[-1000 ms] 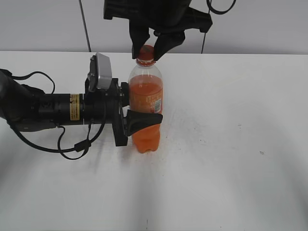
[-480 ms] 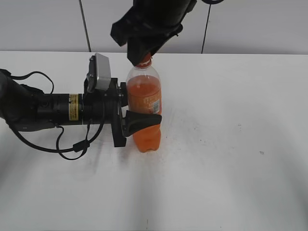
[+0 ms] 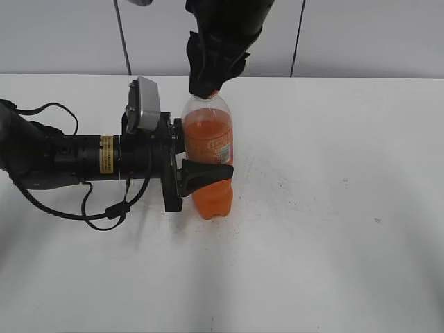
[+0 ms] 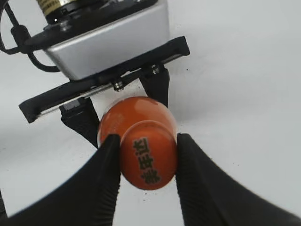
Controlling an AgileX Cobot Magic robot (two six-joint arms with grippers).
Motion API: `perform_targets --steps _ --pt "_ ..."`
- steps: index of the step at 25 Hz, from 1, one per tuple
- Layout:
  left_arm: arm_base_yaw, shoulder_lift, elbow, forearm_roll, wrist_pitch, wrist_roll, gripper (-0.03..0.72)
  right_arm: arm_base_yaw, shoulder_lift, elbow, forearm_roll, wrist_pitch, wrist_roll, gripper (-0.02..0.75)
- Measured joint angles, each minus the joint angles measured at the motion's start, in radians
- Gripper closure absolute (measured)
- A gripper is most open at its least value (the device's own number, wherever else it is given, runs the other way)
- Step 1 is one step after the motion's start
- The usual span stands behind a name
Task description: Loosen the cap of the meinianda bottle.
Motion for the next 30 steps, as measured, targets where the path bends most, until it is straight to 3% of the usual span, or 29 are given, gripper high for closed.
perform_targets --steps 18,24,30 --pt "0.0 0.0 0.0 -0.012 0.004 -0.011 0.269 0.002 -0.056 -0.006 0.004 0.019 -0.056 0.469" --pt "0.0 0.0 0.0 -0.014 0.006 -0.011 0.269 -0.005 -0.079 -0.006 -0.091 0.021 0.305 0.469" --pt "0.0 0.001 0.0 -0.015 0.006 -0.012 0.269 -0.101 -0.133 0.055 -0.129 0.021 0.59 0.468"
